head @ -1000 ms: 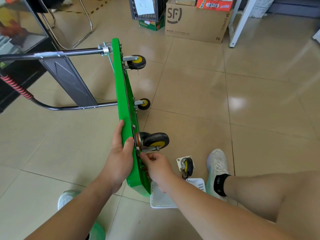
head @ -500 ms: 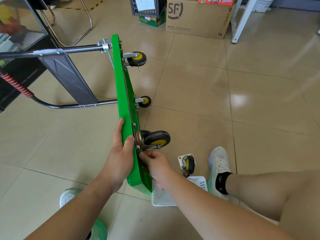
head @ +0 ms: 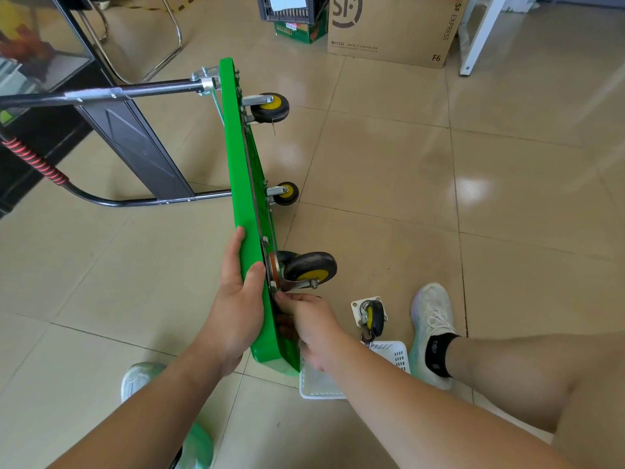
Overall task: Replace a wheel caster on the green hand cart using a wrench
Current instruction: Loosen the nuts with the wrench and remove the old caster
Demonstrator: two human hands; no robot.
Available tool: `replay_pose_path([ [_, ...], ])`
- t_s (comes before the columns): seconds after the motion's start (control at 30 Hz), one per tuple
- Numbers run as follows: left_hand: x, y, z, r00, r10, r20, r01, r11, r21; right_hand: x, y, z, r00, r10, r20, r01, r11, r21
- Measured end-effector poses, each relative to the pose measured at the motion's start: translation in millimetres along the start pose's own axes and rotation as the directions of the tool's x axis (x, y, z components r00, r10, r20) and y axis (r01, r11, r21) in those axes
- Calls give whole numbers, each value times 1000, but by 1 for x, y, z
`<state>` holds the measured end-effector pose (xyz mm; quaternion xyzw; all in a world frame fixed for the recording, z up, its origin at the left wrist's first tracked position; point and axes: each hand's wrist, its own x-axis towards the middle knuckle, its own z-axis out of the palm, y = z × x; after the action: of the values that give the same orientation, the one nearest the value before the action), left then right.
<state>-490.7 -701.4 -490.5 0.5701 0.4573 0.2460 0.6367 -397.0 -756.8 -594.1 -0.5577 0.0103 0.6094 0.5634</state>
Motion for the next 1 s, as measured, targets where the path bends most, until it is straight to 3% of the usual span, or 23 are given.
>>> replay_pose_path([
  [0.27, 1, -1, 0, 1000, 7, 0, -7, 1000, 11, -1, 0, -1, 998, 58, 8, -59, 998, 19],
  [0.57, 1, -1, 0, 1000, 10, 4, -10, 1000, 12, -3, 1, -4, 1000, 15, 17, -14, 1000, -22],
  [1.0, 1, -1, 0, 1000, 14, 5, -14, 1000, 12, -4, 4, 1, 1000, -27, 15, 26, 998, 53],
])
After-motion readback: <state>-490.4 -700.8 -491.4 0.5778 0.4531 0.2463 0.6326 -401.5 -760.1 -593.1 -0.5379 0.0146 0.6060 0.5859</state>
